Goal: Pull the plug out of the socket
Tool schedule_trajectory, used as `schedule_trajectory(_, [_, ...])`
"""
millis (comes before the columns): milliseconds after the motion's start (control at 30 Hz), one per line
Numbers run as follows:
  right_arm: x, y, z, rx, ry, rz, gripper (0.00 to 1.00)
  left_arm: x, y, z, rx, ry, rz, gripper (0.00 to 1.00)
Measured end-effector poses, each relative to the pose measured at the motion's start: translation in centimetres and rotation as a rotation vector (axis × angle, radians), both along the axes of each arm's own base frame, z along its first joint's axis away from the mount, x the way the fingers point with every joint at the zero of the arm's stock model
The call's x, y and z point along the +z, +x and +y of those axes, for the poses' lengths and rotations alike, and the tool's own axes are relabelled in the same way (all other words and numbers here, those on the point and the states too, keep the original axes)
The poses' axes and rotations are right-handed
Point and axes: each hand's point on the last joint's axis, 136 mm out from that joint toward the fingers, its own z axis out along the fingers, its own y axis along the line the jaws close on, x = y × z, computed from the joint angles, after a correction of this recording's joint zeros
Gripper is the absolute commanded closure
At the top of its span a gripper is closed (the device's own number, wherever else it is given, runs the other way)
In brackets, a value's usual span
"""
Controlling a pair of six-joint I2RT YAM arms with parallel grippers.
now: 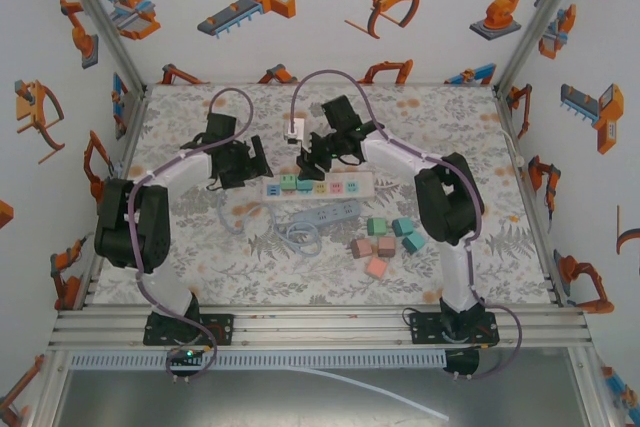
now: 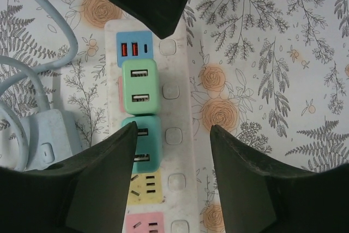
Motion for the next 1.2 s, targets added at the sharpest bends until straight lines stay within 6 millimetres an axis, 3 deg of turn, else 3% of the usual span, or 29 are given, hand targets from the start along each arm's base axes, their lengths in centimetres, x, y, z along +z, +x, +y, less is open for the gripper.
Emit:
schedule_trajectory(433, [0.4, -2.0, -0.1, 0.053, 0.019, 0.053, 0.44, -1.7, -1.0, -1.8, -0.032, 0.004, 0.083, 0.35])
schedule_trajectory(600, [-0.6, -2.8, -0.6, 0.061, -0.003, 0.068, 0.45, -1.6, -1.5, -2.4, -0.040, 0.008, 0.101, 0.41])
schedule_trajectory(933, [-2.5, -3.3, -0.5, 0.080, -0.070, 0.040, 0.61, -2.6, -1.5, -2.5, -0.028, 0.011, 0.144, 0.46])
schedule_trajectory(1200, [-2.8, -3.0, -0.4, 0.082, -0.090, 0.002, 0.74, -2.6, -1.6, -2.8, -0.020, 0.009, 0.150, 0.48])
